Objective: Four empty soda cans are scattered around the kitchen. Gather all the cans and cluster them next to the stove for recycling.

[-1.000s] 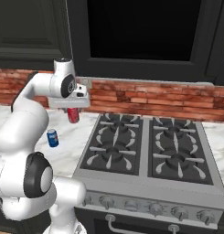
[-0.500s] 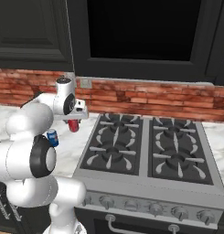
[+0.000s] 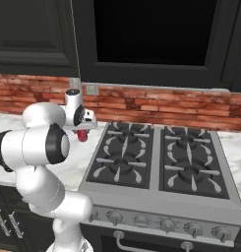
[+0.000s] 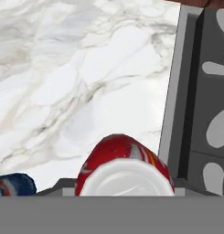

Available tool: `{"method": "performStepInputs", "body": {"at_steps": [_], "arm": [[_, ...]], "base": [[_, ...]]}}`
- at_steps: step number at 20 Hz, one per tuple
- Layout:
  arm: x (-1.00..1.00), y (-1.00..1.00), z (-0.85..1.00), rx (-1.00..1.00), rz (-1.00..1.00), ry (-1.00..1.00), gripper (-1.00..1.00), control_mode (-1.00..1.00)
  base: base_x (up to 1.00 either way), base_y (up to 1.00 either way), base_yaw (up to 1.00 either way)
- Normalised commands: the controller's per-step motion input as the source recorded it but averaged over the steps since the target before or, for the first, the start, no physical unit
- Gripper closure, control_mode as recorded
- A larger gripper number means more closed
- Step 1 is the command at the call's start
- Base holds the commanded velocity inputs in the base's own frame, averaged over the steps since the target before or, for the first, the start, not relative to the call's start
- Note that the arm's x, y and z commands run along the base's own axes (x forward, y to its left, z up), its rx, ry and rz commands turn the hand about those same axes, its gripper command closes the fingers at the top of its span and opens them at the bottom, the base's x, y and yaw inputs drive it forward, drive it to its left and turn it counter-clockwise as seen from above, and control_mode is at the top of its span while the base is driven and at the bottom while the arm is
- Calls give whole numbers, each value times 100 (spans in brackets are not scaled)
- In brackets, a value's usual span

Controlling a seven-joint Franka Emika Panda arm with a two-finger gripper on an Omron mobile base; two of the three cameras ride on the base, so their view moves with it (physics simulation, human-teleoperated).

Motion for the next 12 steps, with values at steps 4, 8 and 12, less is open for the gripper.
{"method": "performStepInputs", "body": {"at_steps": [4,8,12], "arm": [[53,0,-13,0,0,0,100,-100],[46,0,-20,0,0,0,100,-100],[46,0,-26,0,0,0,100,-100]], "base": [[0,0,0],[0,0,0],[0,0,0]]}}
